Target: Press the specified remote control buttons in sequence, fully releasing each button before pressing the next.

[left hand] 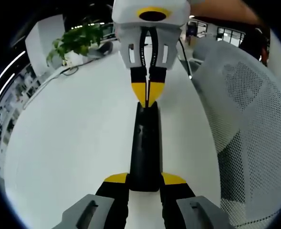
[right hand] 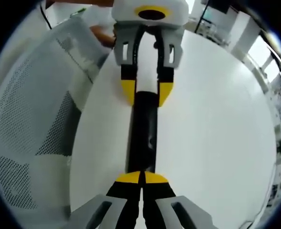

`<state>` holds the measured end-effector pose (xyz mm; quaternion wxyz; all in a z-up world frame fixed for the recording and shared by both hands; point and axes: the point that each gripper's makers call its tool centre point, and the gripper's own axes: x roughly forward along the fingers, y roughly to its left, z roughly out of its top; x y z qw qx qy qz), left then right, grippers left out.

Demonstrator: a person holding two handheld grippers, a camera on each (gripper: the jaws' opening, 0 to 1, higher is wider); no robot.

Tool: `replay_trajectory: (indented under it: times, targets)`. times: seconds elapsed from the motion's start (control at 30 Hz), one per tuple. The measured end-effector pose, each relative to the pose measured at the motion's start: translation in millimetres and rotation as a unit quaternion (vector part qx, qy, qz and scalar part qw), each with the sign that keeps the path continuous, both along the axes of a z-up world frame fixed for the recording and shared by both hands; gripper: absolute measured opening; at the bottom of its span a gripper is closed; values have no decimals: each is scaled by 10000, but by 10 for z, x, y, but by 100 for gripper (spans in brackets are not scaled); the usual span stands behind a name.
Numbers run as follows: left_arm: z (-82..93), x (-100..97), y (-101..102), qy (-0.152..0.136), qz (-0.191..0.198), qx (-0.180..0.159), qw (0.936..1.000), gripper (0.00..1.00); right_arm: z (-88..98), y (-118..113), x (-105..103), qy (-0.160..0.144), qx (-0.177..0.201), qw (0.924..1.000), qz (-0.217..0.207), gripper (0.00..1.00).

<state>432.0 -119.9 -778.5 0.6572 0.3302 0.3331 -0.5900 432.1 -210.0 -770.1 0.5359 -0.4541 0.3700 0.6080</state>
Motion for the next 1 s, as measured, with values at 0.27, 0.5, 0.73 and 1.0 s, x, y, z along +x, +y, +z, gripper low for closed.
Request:
replay_trajectory:
  times: [0.27, 0.5, 0.73, 1.0]
  targets:
    - [-1, -2, -2, 16, -2, -4, 10000, 25, -6, -3, -3, -18, -35, 10000, 36, 0]
    - [-1, -7, -1, 18, -3, -8, 10000, 25, -13, -2, 0, -40, -106, 9999, 103, 0]
    - [0, -1, 1, 29, -6, -11, 10000, 25, -13, 0, 0, -53, -141, 9998, 140, 0]
    - [-4, 3, -1, 37, -8, -17, 10000, 25, -14, -3, 7, -50, -163, 9997, 148, 0]
